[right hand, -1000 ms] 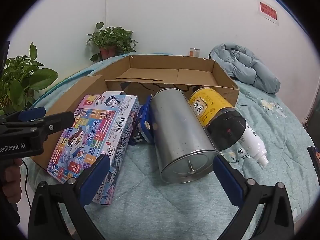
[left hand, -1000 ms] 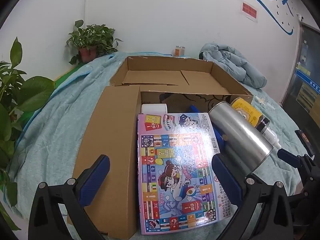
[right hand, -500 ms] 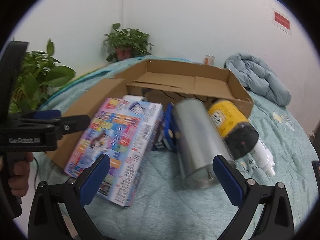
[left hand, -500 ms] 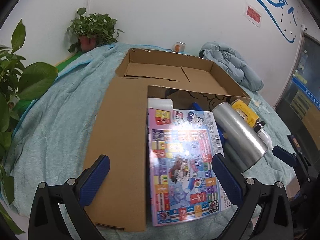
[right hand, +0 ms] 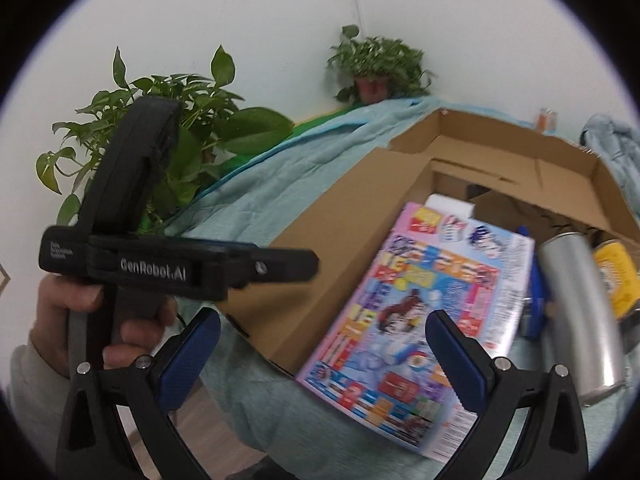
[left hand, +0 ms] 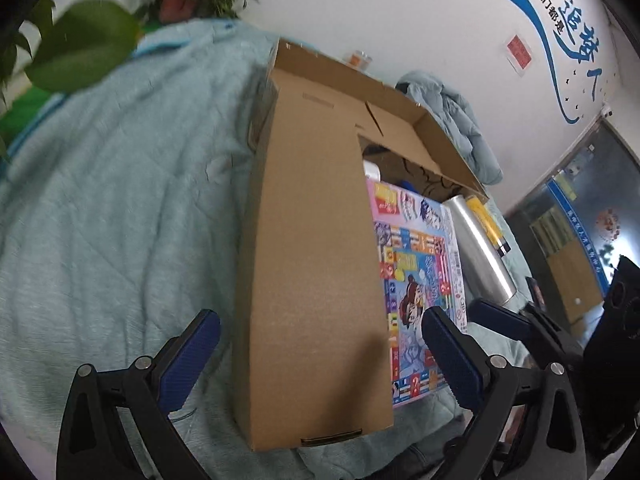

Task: Organize rigid objects
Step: 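Grasp the cardboard insert with the left gripper while the right gripper grips its other side, then lift the cardboard insert with both grippers and lower it into the open box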

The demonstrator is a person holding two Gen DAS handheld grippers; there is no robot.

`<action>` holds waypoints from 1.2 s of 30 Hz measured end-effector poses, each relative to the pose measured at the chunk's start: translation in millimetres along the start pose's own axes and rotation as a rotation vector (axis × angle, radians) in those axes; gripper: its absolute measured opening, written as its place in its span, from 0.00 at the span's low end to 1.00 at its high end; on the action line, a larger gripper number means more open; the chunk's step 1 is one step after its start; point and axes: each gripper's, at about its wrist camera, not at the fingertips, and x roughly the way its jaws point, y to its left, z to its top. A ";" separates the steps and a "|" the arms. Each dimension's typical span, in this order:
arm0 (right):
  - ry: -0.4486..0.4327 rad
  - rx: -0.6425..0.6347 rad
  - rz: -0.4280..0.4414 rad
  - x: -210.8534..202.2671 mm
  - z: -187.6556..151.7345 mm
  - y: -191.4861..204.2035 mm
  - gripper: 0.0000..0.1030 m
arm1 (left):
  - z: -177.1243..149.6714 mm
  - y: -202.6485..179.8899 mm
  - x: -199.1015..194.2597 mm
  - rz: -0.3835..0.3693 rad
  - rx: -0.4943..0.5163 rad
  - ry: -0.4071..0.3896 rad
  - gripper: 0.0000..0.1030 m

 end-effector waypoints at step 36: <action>-0.105 -0.049 -0.073 14.5 27.9 29.8 0.76 | -15.1 -49.9 -46.3 -0.034 -0.035 -0.145 0.71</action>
